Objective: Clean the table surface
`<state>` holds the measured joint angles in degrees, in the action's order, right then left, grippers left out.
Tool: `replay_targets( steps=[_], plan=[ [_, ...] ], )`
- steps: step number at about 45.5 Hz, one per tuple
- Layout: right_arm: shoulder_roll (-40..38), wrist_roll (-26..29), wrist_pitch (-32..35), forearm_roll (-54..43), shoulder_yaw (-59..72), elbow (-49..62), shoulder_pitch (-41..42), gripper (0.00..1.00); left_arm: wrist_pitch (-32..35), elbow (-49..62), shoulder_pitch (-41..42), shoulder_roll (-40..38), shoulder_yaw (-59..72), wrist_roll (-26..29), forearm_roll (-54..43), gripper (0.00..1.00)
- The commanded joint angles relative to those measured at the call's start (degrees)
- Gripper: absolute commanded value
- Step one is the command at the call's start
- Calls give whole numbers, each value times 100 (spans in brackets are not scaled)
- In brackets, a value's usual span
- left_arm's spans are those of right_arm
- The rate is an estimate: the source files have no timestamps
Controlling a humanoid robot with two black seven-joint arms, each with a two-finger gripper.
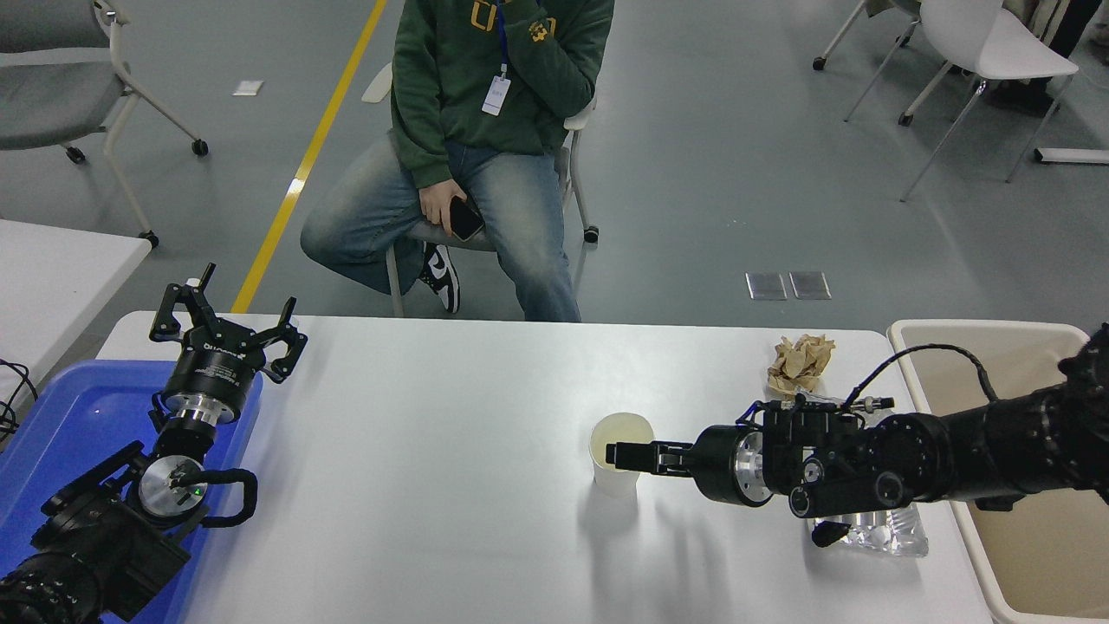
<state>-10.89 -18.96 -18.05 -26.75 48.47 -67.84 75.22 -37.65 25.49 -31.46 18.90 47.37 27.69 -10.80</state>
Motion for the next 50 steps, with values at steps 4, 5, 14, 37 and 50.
replay_targets(
  steps=[4,5,14,37,50],
  plan=[
    [237,68,134,301,127,333,-69,100,4,0,0,0,0,0,-1,100],
    [237,77,178,389,127,359,-69,100,4,0,0,0,0,0,-1,100],
    [245,86,416,856,110,421,-69,100,4,0,0,0,0,0,-1,100],
    [430,86,758,477,364,570,19,0,-5,0,0,0,0,0,-1,100],
    [377,77,926,952,365,597,142,0,4,0,0,0,0,0,-1,100]
  ],
)
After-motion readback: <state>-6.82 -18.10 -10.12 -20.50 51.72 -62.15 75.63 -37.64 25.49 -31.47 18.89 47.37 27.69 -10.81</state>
